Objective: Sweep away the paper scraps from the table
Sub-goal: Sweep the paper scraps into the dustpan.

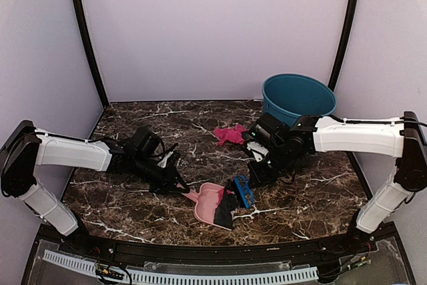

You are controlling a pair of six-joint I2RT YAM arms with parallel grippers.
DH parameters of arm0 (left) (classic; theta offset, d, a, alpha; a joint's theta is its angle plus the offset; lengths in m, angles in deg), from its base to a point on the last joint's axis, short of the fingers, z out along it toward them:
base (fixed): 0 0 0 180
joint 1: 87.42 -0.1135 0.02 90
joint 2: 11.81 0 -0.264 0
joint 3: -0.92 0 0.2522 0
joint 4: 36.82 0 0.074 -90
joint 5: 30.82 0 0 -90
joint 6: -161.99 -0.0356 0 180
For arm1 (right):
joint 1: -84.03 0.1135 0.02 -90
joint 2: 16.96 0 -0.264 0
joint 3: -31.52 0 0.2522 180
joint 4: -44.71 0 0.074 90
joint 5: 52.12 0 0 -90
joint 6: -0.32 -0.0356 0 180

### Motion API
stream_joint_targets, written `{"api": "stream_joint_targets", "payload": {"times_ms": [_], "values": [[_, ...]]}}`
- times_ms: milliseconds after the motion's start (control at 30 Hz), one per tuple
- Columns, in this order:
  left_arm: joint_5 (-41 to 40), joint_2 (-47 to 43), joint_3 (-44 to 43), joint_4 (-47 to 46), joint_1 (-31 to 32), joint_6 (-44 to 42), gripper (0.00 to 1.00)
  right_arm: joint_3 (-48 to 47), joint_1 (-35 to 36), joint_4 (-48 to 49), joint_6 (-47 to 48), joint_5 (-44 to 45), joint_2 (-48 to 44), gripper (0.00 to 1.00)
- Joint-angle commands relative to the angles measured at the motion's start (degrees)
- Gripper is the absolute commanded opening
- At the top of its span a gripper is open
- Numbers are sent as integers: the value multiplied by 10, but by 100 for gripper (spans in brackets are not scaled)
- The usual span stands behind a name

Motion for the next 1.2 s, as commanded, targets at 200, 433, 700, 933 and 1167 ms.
{"api": "stream_joint_targets", "payload": {"times_ms": [200,433,700,933,1167], "values": [[-10,30,56,-71,1,39,0,-15,20,14,-3,-25,5,0],[-6,44,72,-119,0,51,0,-34,28,-10,-1,-3,-16,0],[15,44,89,-171,-1,67,0,-32,30,-9,-1,3,-38,0],[74,39,122,-279,-7,105,0,-39,29,-35,3,24,-64,0],[112,37,153,-402,-11,168,0,-26,30,-37,-3,53,-96,0]]}}
